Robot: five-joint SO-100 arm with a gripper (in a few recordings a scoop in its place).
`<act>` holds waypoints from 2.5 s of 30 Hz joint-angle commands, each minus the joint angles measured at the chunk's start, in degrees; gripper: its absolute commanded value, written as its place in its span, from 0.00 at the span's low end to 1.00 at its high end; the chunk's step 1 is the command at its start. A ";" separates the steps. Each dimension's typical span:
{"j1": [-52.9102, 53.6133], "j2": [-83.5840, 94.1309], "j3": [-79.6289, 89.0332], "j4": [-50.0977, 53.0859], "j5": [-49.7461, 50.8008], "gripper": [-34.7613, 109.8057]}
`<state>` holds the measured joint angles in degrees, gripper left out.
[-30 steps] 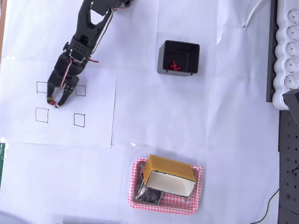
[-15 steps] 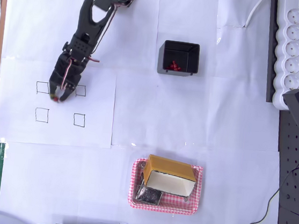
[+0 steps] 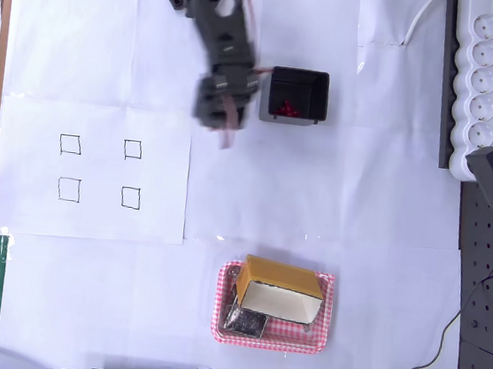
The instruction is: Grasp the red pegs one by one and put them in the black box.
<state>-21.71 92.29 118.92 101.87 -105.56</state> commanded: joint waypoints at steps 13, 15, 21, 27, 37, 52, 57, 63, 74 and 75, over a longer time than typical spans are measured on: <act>-23.03 1.05 -8.96 -6.68 -6.33 0.24; -22.32 2.46 -11.87 -9.67 -5.62 0.24; -21.97 3.52 -19.86 -16.70 -3.78 0.26; -22.94 2.99 -17.23 -14.15 -3.08 0.34; -18.90 -10.46 7.82 1.41 -2.37 0.38; 20.83 -56.69 -74.53 -38.85 18.37 0.24; 21.80 -74.18 -96.94 -41.84 17.40 0.24; 22.41 -89.91 -111.45 -38.14 14.24 0.24; 22.85 -100.72 -117.42 -28.04 16.61 0.24; 22.94 -101.25 -117.42 -26.37 17.75 0.24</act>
<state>0.70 -6.94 2.11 71.10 -88.86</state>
